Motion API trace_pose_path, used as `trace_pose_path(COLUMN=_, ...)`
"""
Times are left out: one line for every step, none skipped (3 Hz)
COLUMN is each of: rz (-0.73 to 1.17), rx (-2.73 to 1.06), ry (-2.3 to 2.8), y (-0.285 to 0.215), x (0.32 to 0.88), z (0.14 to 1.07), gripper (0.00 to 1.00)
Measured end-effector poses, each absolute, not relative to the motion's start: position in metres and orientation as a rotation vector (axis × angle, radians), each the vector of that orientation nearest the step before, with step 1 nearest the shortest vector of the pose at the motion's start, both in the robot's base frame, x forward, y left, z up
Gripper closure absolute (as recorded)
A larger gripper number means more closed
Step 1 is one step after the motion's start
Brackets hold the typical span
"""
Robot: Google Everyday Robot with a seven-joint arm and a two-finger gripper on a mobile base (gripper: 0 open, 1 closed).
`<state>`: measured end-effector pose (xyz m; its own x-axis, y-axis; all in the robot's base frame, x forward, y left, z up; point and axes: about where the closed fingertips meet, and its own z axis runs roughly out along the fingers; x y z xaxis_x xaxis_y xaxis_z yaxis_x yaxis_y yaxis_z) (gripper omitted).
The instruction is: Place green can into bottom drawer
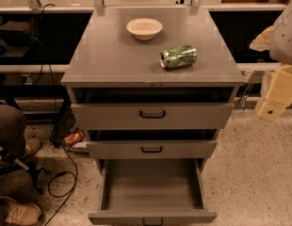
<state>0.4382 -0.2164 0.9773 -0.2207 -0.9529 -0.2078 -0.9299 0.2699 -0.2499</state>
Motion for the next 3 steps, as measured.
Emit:
trace_pose_path(rz=-0.102, rx=-1.722, ry=2.228, y=-0.216, x=0.438, z=0.977, gripper=0.0)
trace_pose_path(rz=-0.127, rx=-1.749, ry=2.166, y=-0.215, x=0.464, z=0.977, gripper=0.0)
trace_pose_path(rz=-0.237, rx=-1.812, ry=2.044, y=-0.208, x=0.539, z=0.973, gripper=0.0)
